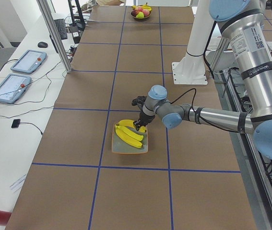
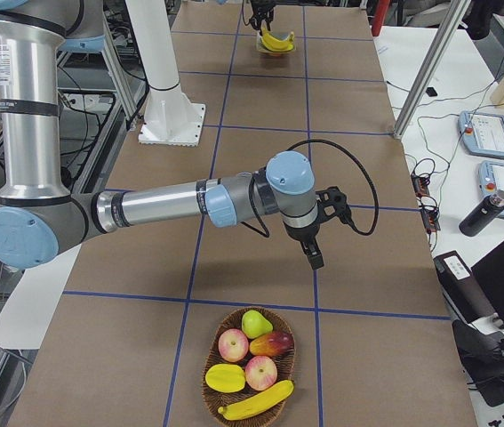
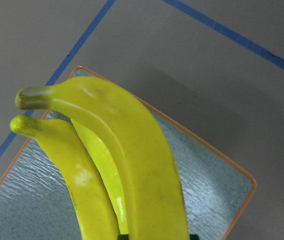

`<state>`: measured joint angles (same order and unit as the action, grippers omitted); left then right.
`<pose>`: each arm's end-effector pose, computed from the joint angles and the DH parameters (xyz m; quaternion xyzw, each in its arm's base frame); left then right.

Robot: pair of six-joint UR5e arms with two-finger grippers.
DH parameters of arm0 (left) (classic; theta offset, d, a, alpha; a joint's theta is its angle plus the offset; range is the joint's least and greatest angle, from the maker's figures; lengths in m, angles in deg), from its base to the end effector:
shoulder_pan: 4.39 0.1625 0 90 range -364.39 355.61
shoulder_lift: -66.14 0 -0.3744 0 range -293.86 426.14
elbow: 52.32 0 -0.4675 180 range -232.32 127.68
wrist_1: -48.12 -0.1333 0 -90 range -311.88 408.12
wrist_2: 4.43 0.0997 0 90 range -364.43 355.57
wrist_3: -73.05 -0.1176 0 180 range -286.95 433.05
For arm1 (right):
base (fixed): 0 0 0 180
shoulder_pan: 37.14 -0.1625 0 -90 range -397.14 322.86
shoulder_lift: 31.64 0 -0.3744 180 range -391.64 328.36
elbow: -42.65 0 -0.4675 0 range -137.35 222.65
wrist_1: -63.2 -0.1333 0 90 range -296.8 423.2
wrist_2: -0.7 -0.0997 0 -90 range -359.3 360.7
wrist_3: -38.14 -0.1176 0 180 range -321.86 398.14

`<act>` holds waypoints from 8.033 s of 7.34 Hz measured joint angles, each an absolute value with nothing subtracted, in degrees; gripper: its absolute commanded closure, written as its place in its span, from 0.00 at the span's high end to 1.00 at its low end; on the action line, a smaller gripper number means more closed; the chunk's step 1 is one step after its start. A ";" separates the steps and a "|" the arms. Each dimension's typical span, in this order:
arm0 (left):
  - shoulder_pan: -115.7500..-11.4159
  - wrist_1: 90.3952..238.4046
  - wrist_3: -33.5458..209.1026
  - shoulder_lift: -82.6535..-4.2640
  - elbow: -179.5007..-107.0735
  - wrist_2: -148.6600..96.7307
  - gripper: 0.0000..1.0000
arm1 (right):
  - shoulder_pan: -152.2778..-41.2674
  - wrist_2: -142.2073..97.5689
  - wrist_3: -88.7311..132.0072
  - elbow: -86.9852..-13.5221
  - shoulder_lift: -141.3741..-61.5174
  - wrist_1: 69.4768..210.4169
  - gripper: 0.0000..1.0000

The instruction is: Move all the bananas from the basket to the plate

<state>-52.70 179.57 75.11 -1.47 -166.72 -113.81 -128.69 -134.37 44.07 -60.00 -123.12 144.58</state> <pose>0.2444 -0.4161 0.5042 0.2804 0.2811 0.3690 0.8403 0.0655 -0.5693 0.4906 0.1830 -0.3664 -0.1006 0.9067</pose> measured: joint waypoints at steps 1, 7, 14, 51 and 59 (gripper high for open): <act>-52.73 180.33 75.07 -1.57 -166.65 -114.01 1.00 | -129.36 -134.43 44.80 -59.33 -123.11 144.59 1.00; -61.34 181.85 82.75 -6.88 -168.87 -129.77 1.00 | -135.00 -135.18 63.68 -46.52 -122.62 144.10 1.00; -61.87 182.03 84.74 -8.83 -168.99 -130.20 1.00 | -138.49 -133.68 67.74 -12.34 -115.50 121.96 0.96; -61.28 182.10 85.45 -11.81 -167.43 -130.22 1.00 | -126.31 -114.78 -11.66 -41.48 -119.97 104.25 0.00; -53.31 176.58 136.25 -39.46 -167.18 -128.71 1.00 | -102.62 -112.40 -55.07 -60.65 -114.92 106.20 0.00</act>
